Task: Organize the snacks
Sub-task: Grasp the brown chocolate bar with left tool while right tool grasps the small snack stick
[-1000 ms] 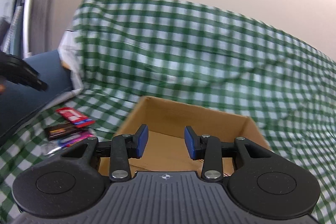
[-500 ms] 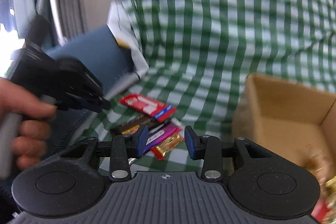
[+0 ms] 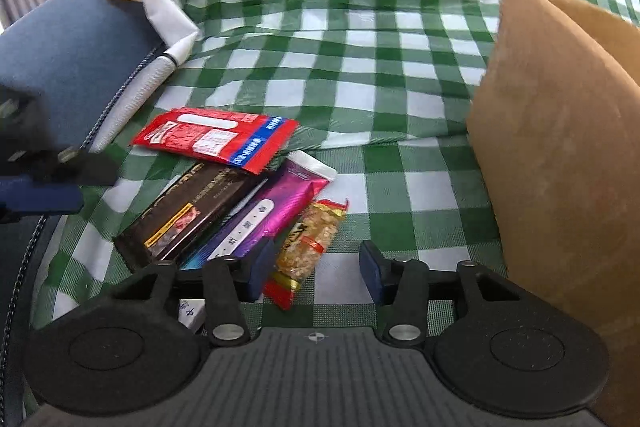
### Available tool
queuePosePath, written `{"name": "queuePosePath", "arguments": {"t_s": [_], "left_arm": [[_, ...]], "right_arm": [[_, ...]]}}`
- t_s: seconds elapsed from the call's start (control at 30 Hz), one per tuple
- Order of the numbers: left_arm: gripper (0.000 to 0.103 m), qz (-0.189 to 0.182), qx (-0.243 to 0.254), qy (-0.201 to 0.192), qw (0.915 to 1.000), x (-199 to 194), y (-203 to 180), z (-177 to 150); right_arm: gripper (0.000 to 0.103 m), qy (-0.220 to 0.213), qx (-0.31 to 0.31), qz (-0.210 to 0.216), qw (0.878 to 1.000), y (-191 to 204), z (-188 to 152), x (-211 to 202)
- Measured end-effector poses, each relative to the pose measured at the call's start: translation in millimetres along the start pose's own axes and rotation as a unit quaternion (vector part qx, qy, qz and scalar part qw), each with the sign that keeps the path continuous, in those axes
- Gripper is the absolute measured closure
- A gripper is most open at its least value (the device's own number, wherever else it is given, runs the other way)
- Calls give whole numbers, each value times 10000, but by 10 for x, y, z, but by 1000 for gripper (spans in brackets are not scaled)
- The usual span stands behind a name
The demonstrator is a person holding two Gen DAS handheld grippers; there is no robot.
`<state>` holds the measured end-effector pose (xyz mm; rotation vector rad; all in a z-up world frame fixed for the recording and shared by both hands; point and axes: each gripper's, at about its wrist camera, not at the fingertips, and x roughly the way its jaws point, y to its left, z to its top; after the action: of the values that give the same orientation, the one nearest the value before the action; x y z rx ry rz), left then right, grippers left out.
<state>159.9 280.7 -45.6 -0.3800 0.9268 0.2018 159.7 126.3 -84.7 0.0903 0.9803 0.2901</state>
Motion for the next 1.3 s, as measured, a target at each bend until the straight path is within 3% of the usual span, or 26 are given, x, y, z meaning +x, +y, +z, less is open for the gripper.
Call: {"name": "queuePosePath", "arguments": {"t_s": [0.03, 0.07, 0.23, 0.47, 0.67, 0.87, 0.9, 0.97, 1.13, 1.23, 1.3], "left_arm": [[29, 71, 133, 41, 9999, 55, -43, -5], [28, 125, 251, 58, 9996, 93, -79, -15], [25, 336, 905, -74, 9953, 224, -266, -63], [26, 467, 1315, 179, 9901, 409, -346, -142], [48, 467, 1535, 314, 9865, 404, -338, -194], [63, 433, 1646, 303, 9849, 262, -342, -269], [68, 465, 1599, 302, 9856, 228, -331, -286], [95, 512, 1472, 334, 9872, 147, -287, -322], [97, 639, 1270, 573, 9882, -18, -183, -459], [96, 520, 976, 537, 9924, -173, -76, -485], [89, 469, 862, 448, 9942, -242, -40, -486]], "right_arm": [[77, -1, -25, 84, 10000, -9, -5, -12], [80, -5, -28, 93, 10000, 0, -1, 16], [84, -38, -131, 62, 9999, -20, -27, -14], [86, -42, -191, 123, 9997, -123, -49, -117], [86, -29, -357, 270, 9990, -202, -50, -404], [86, -89, -720, 644, 9953, -233, -103, -931], [86, -99, -829, 729, 9938, -233, -125, -1030], [86, -116, -998, 837, 9914, -227, -185, -1189], [86, -37, -1470, 1149, 9824, -227, -394, -1504], [86, 1, -1788, 1244, 9760, -254, -568, -1637], [86, 13, -1882, 1255, 9741, -302, -695, -1671]]}}
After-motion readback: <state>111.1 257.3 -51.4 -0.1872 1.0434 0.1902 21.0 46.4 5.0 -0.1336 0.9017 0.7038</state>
